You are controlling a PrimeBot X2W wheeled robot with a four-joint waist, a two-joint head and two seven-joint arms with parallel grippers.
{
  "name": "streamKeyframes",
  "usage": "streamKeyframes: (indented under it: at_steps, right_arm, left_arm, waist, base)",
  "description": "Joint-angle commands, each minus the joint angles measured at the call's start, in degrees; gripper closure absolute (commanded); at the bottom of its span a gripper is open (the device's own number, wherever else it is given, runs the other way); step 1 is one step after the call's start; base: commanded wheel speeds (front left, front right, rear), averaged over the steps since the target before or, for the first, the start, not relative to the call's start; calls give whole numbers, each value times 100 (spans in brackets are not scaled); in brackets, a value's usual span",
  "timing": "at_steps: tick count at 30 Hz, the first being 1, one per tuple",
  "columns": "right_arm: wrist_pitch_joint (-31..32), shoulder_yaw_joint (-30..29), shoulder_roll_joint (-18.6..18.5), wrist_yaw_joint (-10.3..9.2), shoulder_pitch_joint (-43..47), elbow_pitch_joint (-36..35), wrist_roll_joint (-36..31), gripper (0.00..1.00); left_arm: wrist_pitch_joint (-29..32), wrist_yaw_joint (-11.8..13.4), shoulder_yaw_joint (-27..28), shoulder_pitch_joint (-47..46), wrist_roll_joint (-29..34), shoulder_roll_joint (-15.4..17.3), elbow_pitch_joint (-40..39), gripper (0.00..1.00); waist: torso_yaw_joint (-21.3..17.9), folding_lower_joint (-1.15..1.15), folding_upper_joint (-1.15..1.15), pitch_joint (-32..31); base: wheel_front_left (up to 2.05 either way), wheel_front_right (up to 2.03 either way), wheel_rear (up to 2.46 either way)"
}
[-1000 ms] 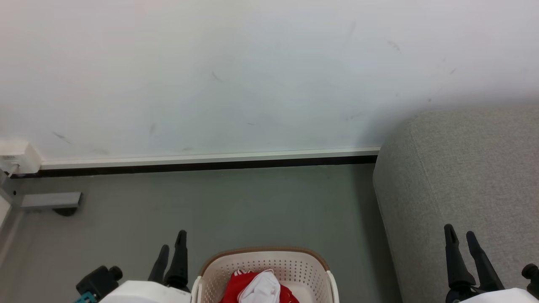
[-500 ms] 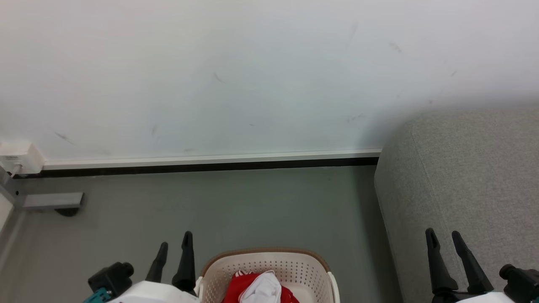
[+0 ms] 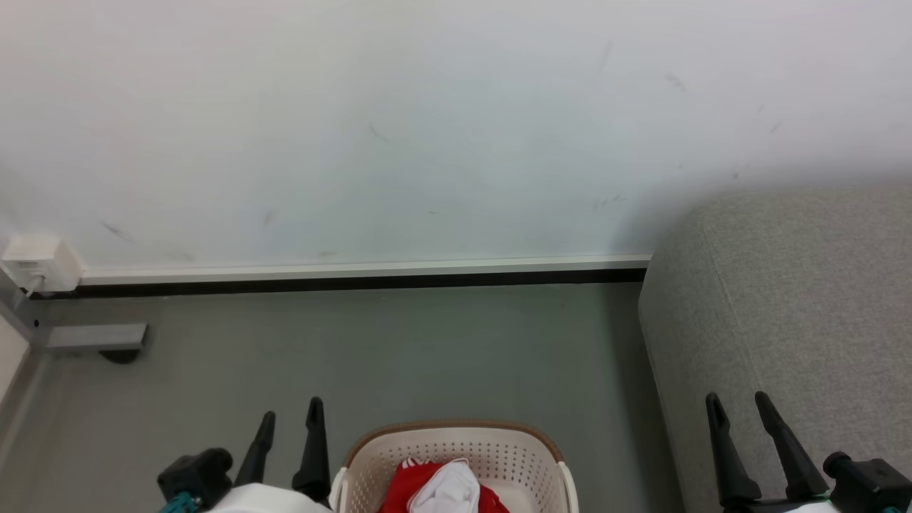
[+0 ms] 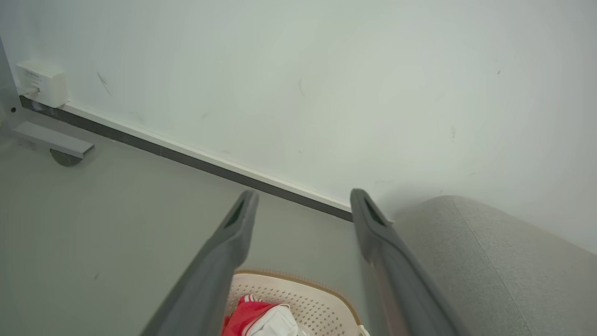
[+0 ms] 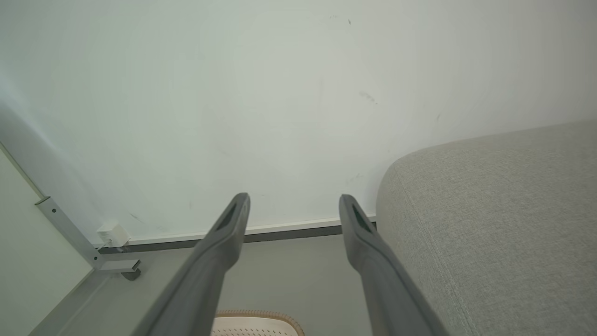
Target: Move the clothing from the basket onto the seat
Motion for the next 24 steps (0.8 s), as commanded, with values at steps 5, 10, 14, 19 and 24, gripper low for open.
streamKeyframes:
  at_steps: [5, 10, 14, 19, 24]
  right_arm:
    - [-119, -87, 36, -8, 93, 59, -315, 0]
    - [-186, -153, 89, -9, 179, 100, -511, 0]
    - [-235, -155, 107, -9, 201, 129, -688, 0]
    - [-298, -208, 133, -10, 208, 159, -804, 0]
    - [-348, -256, 151, -10, 228, 198, -877, 0]
  left_arm:
    - [-125, 52, -39, 39, 393, 41, -58, 0]
    - [-194, 111, -60, 66, 596, 43, -16, 0]
    - [-241, 139, -70, 87, 772, 45, 30, 0]
    - [-306, 166, -36, 88, 993, 48, 76, 0]
    - [-367, 174, -12, 84, 1238, 49, 94, 0]
  waist:
    - [17, 0, 0, 2]
    - [0, 0, 0, 7]
    - [-22, 0, 0, 12]
    - [-35, 0, 0, 14]
    - [-19, 0, 0, 20]
  base:
    - [0, 0, 0]
    - [0, 0, 0]
    - [0, 0, 0]
    - [0, 0, 0]
    - [0, 0, 0]
